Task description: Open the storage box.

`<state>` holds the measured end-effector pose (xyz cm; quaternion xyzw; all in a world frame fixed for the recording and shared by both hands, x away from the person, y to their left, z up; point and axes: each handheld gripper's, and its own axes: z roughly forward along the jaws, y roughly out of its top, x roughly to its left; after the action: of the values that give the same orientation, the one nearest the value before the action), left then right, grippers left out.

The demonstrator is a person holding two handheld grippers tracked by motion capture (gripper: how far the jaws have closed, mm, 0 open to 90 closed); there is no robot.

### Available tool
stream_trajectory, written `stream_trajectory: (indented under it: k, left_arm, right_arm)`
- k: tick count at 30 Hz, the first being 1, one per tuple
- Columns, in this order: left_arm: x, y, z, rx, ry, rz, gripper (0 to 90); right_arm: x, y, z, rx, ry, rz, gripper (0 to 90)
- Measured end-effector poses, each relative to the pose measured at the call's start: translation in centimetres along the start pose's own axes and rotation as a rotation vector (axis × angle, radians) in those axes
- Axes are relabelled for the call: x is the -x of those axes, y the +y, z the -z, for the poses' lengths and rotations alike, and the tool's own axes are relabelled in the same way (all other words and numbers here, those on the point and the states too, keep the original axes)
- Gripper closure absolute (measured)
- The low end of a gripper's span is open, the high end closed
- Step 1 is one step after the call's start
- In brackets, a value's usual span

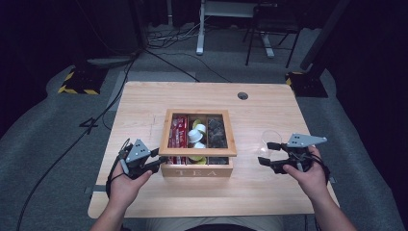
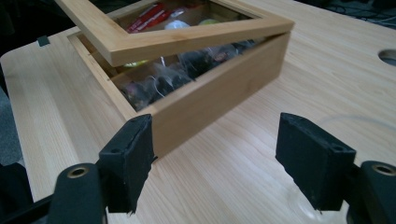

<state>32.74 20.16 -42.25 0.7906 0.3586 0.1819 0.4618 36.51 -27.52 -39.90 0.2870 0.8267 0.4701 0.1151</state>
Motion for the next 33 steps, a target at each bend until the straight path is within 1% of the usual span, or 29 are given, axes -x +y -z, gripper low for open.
stream_trajectory:
  k: [1,2,3,4,5,6,7,8,10,13,14,15,16,17,18,19,20,21,22,23,24,26,28,29,32,33]
  left_arm:
    - [0.0,0.0,0.0,0.000,0.000,0.000,66.2]
    - [-0.1,0.2,0.0,0.006,-0.009,0.012,66.1]
    - [-0.2,0.2,0.0,0.014,-0.013,0.020,66.0]
    - [-0.2,0.2,0.0,0.014,-0.013,0.020,66.0]
    - [-0.3,0.4,0.1,0.018,-0.018,0.025,66.0]
    - [-0.3,0.4,0.1,0.018,-0.018,0.027,66.0]
    - [-0.3,0.4,0.1,0.018,-0.018,0.027,66.0]
    - [-0.3,0.5,0.1,0.017,-0.015,0.023,66.0]
    - [-0.3,0.7,0.2,0.022,-0.010,0.026,65.9]
    - [-0.2,1.0,0.2,0.020,0.000,0.022,65.8]
    - [-0.2,1.0,0.2,0.019,0.000,0.026,65.3]
    - [-0.2,1.1,0.2,0.017,0.000,0.024,65.3]
    - [-0.1,1.2,0.1,0.019,-0.002,0.032,65.0]
    - [-0.1,1.2,0.1,0.019,-0.002,0.032,64.9]
    - [-0.1,1.2,0.1,0.018,-0.003,0.040,64.9]
    - [-0.1,1.2,0.1,0.018,-0.003,0.040,64.9]
    - [-0.1,1.2,0.0,0.020,-0.004,0.042,64.9]
    - [-0.1,1.1,0.1,0.018,-0.004,0.043,64.9]
    - [-0.1,1.1,0.0,0.019,-0.006,0.046,64.9]
    - [-0.1,1.1,0.0,0.018,-0.008,0.048,64.9]
    - [-0.1,1.1,0.0,0.018,-0.008,0.048,64.9]
    - [-0.1,1.1,0.0,0.021,-0.008,0.047,64.9]
    - [-0.1,1.1,0.1,0.022,-0.007,0.045,64.9]
    - [-0.1,1.1,0.1,0.025,-0.004,0.042,64.9]
    - [-0.1,1.2,0.1,0.033,-0.003,0.034,64.8]
    - [-0.1,1.2,0.1,0.035,-0.002,0.029,63.9]
  right_arm:
    - [0.0,0.0,0.0,0.000,0.000,0.000,28.2]
    - [-0.4,0.6,-0.7,0.003,0.017,-0.007,28.0]
    - [-0.6,0.8,-0.9,0.005,0.028,-0.017,27.2]
    - [-0.8,1.1,-1.2,0.011,0.043,-0.022,26.4]
    - [-1.0,1.4,-1.5,0.012,0.056,-0.020,26.1]
    - [-1.3,1.6,-1.8,0.012,0.062,-0.008,25.5]
    - [-1.3,1.6,-1.8,0.012,0.062,-0.008,25.5]
    - [-1.5,1.9,-2.1,0.013,0.061,0.015,24.3]
    - [-2.1,2.5,-2.9,0.006,0.052,0.091,23.5]
    - [-2.8,3.1,-3.5,-0.004,0.041,0.152,23.7]
    - [-3.1,3.5,-3.9,-0.018,0.039,0.166,24.5]
    - [-3.1,3.5,-3.9,-0.018,0.039,0.166,24.5]
    - [-3.4,3.9,-4.3,-0.025,0.031,0.186,24.7]
    - [-3.4,3.9,-4.3,-0.025,0.031,0.186,24.7]
    - [-3.6,4.3,-4.7,-0.021,0.027,0.211,25.3]
    - [-3.8,4.4,-4.9,-0.020,0.021,0.225,25.4]
    - [-3.8,4.4,-4.9,-0.020,0.021,0.225,25.4]
    - [-3.9,4.6,-5.1,-0.021,0.014,0.247,26.1]
    - [-4.0,4.8,-5.3,-0.020,0.013,0.259,27.9]
    - [-4.2,5.0,-5.5,-0.020,0.005,0.278,32.2]
    - [-4.2,5.0,-5.5,-0.020,0.005,0.278,32.2]
    - [-4.3,5.2,-5.8,-0.042,-0.010,0.281,39.0]
    - [-4.3,5.2,-5.8,-0.041,-0.009,0.285,40.0]
    - [-4.4,5.3,-5.8,-0.037,-0.010,0.305,42.7]
    - [-4.5,5.3,-5.7,-0.031,-0.009,0.317,45.4]
    - [-4.6,5.4,-5.6,-0.025,-0.004,0.334,49.1]
